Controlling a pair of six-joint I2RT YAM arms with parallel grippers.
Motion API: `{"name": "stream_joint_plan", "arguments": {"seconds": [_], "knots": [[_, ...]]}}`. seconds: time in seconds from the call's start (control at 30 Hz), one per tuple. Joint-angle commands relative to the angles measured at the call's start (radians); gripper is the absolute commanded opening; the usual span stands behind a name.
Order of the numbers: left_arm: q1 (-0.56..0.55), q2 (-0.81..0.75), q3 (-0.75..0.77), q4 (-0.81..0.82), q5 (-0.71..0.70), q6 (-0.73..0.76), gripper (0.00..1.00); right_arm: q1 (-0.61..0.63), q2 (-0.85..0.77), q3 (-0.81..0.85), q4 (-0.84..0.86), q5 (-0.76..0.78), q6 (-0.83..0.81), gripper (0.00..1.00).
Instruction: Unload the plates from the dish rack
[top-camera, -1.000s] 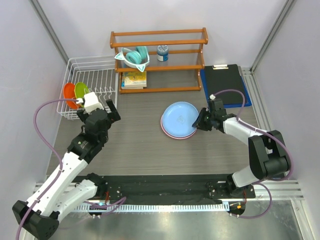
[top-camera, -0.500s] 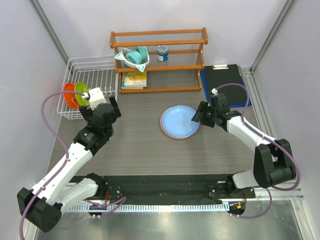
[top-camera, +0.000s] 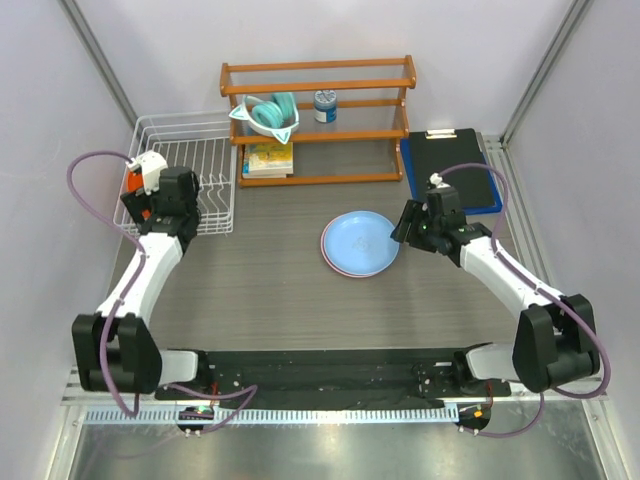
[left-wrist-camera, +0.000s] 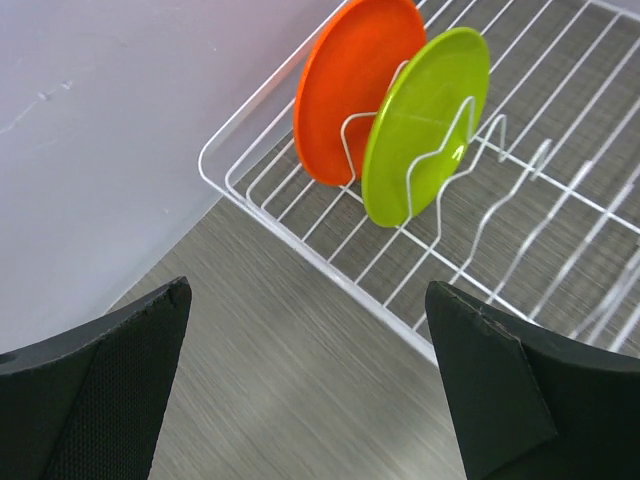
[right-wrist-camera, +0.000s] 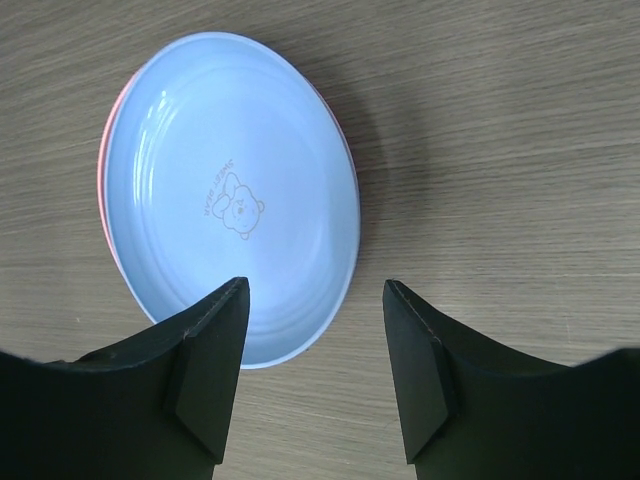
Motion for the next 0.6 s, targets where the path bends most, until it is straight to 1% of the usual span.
{"name": "stream_joint_plan", "arguments": {"seconds": [0.0, 0.1, 0.13, 0.17, 0.4, 0.57], "knots": [[0.065, 0.103, 0.087, 0.107, 0.052, 0.002, 0.99, -0.002, 0.045, 0.011, 0.034, -0.017, -0.018, 0.61], [0.091, 0.178, 0.131, 0.121, 0.085, -0.009, 0.99, -0.002, 0.071, 0.006, 0.066, -0.032, -0.014, 0.62], [0.091, 0.192, 0.14, 0.157, 0.102, 0.005, 0.99, -0.002, 0.08, 0.006, 0.077, -0.035, -0.017, 0.61], [0.124, 0.227, 0.151, 0.162, 0.108, 0.008, 0.99, -0.002, 0.103, 0.015, 0.079, -0.038, -0.017, 0.61], [0.189, 0.373, 0.257, 0.165, 0.143, 0.013, 0.99, -0.002, 0.214, 0.053, 0.109, -0.054, -0.032, 0.62], [0.209, 0.448, 0.315, 0.149, 0.17, 0.017, 0.92, -0.003, 0.289, 0.087, 0.132, -0.071, -0.035, 0.62]]}}
